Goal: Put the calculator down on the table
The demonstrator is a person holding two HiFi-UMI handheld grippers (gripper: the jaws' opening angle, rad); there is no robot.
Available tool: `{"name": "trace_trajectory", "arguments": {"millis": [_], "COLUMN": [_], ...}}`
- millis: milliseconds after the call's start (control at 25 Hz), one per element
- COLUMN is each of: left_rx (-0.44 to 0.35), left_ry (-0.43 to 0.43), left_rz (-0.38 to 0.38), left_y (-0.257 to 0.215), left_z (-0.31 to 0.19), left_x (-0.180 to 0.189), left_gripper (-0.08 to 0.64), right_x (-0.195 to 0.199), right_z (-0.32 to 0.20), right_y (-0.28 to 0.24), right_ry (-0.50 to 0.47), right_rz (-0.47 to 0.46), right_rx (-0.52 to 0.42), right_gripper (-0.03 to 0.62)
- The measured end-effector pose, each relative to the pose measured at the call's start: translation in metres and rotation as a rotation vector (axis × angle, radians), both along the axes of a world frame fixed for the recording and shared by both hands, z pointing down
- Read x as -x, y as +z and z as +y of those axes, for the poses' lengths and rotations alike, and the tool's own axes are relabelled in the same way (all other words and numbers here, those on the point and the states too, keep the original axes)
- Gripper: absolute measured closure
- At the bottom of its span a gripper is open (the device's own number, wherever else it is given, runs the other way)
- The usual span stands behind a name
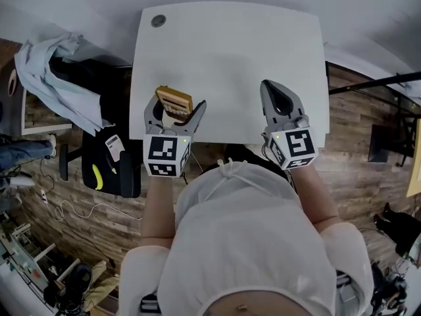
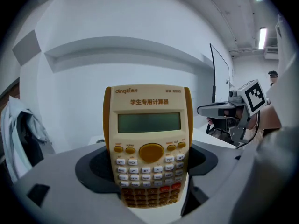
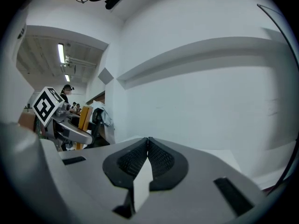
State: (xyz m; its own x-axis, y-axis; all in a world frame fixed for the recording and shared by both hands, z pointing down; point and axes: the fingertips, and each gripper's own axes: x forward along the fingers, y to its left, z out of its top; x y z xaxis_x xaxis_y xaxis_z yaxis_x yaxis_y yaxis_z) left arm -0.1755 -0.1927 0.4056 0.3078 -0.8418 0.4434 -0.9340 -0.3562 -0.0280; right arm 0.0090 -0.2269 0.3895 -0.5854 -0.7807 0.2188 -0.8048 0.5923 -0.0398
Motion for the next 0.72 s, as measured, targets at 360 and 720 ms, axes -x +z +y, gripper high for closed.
{"name": "trace_trajectory", "arguments": {"millis": [360,720], "left_rx": [0.201,0.411], "left_ry": [0.045,0.084], "left_rz": [0.018,-0.03], "left_y": [0.086,0.167], "left_z": [-0.075,-0.113], "left_x": [-0.015,-0.029], "left_gripper": [0.146,0.146], "right_x": [-0.005,-0.002], "right_z": [-0.071,-0.108], "right_y": [0.054,0.102], "right_ry": [-0.002,-0.023], "right_rz": [0.029,0.039], "right_rx": [0.092,0.179], "right_gripper": [0.586,0.586]}}
